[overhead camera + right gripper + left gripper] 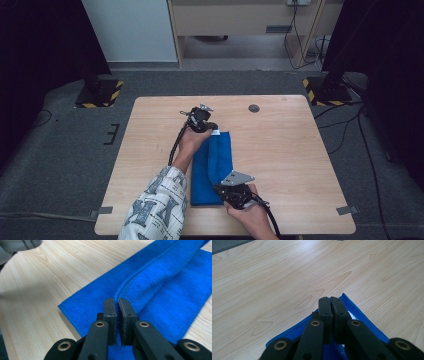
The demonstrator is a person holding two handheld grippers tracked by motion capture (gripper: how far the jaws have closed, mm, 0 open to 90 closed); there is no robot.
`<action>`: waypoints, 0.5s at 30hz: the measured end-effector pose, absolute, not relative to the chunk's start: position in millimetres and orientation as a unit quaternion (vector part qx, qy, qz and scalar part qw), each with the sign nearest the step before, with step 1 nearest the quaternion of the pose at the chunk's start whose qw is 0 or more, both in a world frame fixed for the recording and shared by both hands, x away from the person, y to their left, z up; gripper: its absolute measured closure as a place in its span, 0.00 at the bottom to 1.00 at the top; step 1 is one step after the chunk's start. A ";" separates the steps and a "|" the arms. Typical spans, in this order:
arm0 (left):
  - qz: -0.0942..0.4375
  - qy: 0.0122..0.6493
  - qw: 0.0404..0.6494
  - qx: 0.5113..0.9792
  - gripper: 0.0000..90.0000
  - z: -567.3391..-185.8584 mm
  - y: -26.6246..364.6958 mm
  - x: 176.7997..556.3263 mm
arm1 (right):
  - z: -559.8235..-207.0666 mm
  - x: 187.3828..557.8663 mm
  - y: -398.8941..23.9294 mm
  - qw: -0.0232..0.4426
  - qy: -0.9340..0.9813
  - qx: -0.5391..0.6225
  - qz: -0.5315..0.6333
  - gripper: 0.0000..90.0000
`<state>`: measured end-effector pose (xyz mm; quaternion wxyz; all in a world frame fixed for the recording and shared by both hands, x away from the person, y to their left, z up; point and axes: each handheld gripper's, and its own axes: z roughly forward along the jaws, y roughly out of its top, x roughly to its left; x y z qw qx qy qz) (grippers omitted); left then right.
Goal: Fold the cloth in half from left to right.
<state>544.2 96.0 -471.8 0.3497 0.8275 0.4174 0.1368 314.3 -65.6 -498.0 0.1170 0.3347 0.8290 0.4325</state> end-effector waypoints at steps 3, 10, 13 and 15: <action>0.125 0.424 0.358 0.822 0.97 -473.7 96.7 546.0 | -497.2 316.1 -70.2 0.118 0.830 0.337 0.430 0.95; 0.113 0.425 0.362 0.822 0.96 -478.4 91.9 545.5 | -499.0 316.7 -74.2 0.118 0.832 0.340 0.422 0.93; 0.107 0.427 0.361 0.822 0.94 -481.5 90.9 545.5 | -501.6 315.3 -74.0 0.113 0.839 0.339 0.411 0.91; 0.103 0.428 0.358 0.823 0.94 -483.6 89.7 545.8 | -502.9 314.5 -74.7 0.108 0.843 0.339 0.405 0.91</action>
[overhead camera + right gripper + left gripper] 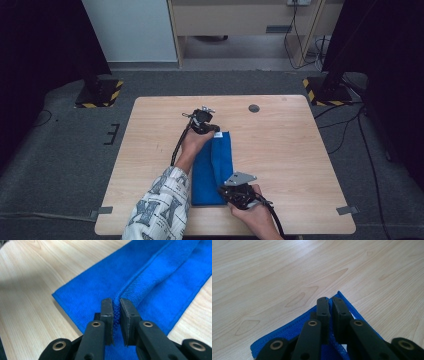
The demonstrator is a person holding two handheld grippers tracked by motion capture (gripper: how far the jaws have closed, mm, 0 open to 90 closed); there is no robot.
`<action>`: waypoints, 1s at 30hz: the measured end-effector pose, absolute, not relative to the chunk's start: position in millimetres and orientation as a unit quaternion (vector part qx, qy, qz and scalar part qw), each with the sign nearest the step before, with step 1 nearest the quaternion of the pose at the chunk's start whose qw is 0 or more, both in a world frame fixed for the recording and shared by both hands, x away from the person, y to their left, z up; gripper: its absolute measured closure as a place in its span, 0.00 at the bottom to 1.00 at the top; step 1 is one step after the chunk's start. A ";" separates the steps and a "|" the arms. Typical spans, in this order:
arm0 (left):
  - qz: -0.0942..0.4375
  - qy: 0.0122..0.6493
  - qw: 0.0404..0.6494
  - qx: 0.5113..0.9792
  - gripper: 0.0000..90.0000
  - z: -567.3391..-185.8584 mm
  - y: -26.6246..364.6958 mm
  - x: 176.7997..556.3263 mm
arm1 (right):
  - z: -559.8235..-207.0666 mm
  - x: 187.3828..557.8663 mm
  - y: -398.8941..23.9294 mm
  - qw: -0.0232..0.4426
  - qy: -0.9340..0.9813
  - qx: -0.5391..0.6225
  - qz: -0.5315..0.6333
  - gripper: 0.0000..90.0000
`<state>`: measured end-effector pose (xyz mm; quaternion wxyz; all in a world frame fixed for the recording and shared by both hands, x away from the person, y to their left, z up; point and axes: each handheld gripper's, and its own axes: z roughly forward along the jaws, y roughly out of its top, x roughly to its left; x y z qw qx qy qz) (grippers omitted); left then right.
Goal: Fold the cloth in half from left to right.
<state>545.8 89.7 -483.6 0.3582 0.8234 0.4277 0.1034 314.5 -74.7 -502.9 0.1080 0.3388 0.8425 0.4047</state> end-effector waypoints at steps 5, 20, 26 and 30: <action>0.098 0.428 0.368 0.820 0.94 -483.2 87.7 545.8 | -504.0 314.7 -77.1 0.107 0.844 0.340 0.400 0.92; 0.087 0.436 0.378 0.812 0.91 -481.2 82.0 543.2 | -499.7 315.5 -87.8 0.101 0.844 0.349 0.394 0.92; 0.094 0.435 0.390 0.806 0.80 -480.1 80.5 541.2 | -501.8 314.4 -89.2 0.102 0.845 0.356 0.385 0.78; 0.102 0.426 0.409 0.800 0.66 -473.8 83.8 537.9 | -499.1 315.1 -92.0 0.112 0.841 0.362 0.386 0.61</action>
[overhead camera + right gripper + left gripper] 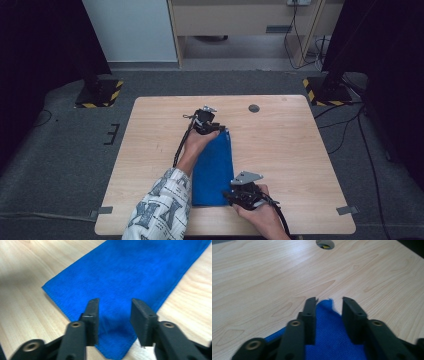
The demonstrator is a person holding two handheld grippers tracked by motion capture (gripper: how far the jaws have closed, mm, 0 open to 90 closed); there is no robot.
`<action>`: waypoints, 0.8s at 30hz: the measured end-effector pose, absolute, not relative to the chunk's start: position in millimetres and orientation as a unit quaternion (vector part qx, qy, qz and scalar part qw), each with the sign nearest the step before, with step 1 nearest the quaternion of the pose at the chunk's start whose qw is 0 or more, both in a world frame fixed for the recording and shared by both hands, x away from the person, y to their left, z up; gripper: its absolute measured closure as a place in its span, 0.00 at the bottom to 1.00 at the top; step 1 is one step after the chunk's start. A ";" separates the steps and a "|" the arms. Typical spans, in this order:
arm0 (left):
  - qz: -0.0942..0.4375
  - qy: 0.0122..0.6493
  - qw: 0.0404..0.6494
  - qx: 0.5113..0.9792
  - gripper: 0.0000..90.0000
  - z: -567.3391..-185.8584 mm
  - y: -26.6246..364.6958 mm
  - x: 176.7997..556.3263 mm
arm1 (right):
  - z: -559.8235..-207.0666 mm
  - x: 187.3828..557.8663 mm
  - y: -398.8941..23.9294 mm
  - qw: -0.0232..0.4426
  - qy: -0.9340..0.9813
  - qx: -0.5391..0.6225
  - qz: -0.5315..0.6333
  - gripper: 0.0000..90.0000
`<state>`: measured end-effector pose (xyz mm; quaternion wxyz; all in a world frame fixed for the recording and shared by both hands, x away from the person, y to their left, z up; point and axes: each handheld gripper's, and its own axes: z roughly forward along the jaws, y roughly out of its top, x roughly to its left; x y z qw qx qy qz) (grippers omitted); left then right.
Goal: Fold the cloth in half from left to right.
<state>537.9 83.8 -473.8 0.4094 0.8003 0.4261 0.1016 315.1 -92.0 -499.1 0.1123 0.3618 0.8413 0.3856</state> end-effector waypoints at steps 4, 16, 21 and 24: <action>0.114 0.411 0.415 0.803 0.60 -468.3 90.3 531.4 | -495.9 319.8 -95.3 0.125 0.837 0.367 0.386 0.45; 0.140 0.387 0.403 0.818 0.28 -459.2 126.9 517.5 | -486.9 363.6 -96.3 0.145 0.821 0.374 0.405 0.28; 0.150 0.390 0.400 0.815 0.21 -460.1 140.8 513.8 | -487.7 384.5 -93.1 0.145 0.823 0.375 0.400 0.24; 0.148 0.394 0.399 0.815 0.16 -461.6 147.0 513.7 | -488.1 397.6 -91.1 0.142 0.825 0.374 0.400 0.21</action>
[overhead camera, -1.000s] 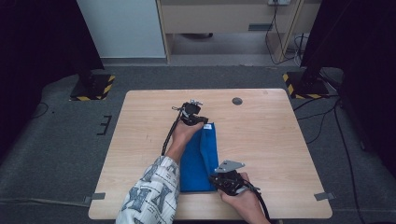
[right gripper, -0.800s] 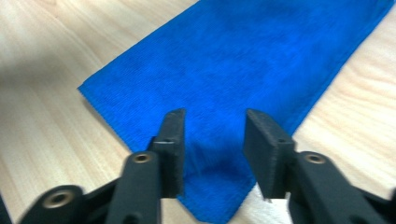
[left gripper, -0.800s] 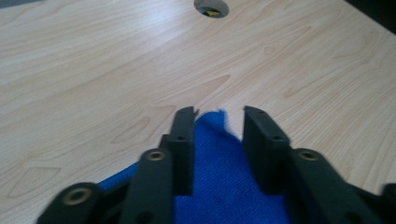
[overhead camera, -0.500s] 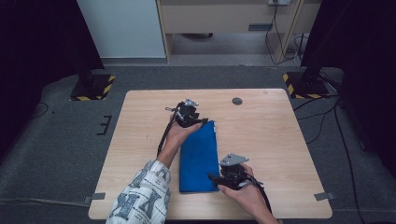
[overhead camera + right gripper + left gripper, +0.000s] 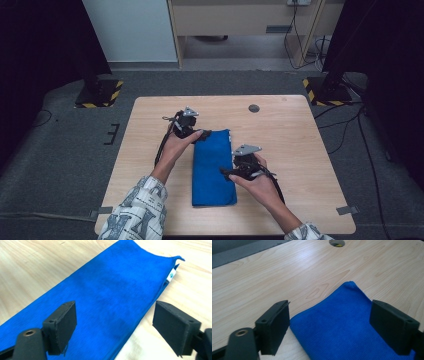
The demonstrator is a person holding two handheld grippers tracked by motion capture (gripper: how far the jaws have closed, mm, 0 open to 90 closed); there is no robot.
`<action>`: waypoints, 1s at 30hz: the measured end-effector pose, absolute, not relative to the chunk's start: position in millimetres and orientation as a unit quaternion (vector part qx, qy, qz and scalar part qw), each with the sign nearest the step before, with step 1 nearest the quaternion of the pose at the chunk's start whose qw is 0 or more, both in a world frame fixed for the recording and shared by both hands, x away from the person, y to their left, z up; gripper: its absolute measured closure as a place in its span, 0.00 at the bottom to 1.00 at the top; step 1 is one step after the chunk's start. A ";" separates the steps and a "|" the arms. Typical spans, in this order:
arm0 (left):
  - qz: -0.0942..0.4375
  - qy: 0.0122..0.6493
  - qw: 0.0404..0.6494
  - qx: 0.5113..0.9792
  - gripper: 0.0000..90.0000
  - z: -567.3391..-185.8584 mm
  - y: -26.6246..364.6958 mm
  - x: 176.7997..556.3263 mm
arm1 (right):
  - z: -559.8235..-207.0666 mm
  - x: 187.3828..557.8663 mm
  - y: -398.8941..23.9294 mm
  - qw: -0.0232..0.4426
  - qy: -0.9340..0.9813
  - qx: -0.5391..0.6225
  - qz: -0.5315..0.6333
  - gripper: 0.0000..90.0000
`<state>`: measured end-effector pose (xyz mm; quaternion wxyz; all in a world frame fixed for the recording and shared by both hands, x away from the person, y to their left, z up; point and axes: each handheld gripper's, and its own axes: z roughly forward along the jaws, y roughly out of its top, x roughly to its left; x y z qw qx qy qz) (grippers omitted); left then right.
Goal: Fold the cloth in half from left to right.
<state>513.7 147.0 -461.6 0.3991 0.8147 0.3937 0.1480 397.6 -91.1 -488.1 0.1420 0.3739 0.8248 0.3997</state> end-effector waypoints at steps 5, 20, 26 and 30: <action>0.150 0.400 0.398 0.812 0.14 -466.2 155.7 514.3 | -489.4 421.2 -90.1 0.146 0.822 0.385 0.393 0.27; 0.139 0.420 0.361 0.821 0.24 -491.1 155.0 527.0 | -489.6 495.4 -81.3 0.164 0.812 0.416 0.375 0.58; 0.140 0.434 0.342 0.821 0.25 -503.3 156.6 533.3 | -493.8 519.6 -78.2 0.171 0.804 0.433 0.370 0.62; 0.128 0.442 0.338 0.821 0.30 -508.2 158.7 536.2 | -498.6 533.1 -76.6 0.171 0.807 0.441 0.353 0.62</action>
